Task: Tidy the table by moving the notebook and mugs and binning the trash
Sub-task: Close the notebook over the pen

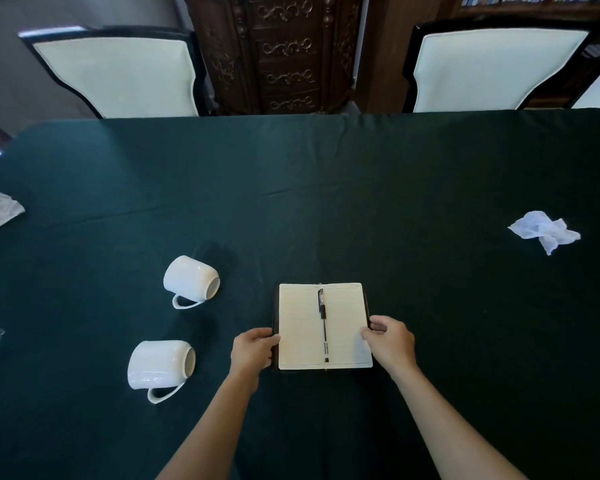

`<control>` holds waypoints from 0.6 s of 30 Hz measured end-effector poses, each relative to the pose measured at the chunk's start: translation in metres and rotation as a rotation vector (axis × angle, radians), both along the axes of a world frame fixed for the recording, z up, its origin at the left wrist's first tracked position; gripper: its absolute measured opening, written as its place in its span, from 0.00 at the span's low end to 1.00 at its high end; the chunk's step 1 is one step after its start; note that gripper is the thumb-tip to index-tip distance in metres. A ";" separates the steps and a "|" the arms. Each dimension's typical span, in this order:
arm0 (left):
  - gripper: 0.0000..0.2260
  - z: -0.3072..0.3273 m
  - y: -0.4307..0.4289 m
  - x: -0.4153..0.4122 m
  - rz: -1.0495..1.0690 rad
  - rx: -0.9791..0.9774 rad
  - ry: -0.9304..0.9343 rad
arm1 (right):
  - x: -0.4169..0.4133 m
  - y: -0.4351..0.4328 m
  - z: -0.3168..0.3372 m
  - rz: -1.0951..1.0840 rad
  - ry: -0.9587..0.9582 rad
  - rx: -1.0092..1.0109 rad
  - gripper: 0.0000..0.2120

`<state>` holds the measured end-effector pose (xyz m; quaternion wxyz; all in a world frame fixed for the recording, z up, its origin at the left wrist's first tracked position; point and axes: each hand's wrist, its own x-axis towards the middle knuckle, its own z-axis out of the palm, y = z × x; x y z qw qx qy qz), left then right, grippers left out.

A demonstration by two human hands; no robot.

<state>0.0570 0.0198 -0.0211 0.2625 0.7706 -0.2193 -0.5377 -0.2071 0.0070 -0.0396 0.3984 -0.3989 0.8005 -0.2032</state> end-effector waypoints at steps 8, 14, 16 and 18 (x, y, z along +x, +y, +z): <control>0.13 0.016 0.004 -0.015 0.055 -0.103 0.091 | -0.006 0.001 0.001 -0.039 -0.120 0.028 0.22; 0.10 0.028 0.008 -0.042 -0.022 -0.177 0.218 | -0.016 0.004 0.003 -0.198 -0.355 0.033 0.25; 0.11 0.031 0.008 -0.059 -0.082 -0.189 0.234 | -0.017 0.006 0.002 -0.234 -0.416 0.034 0.26; 0.13 0.032 0.006 -0.078 -0.149 -0.201 0.182 | -0.018 0.008 0.002 -0.296 -0.508 0.039 0.26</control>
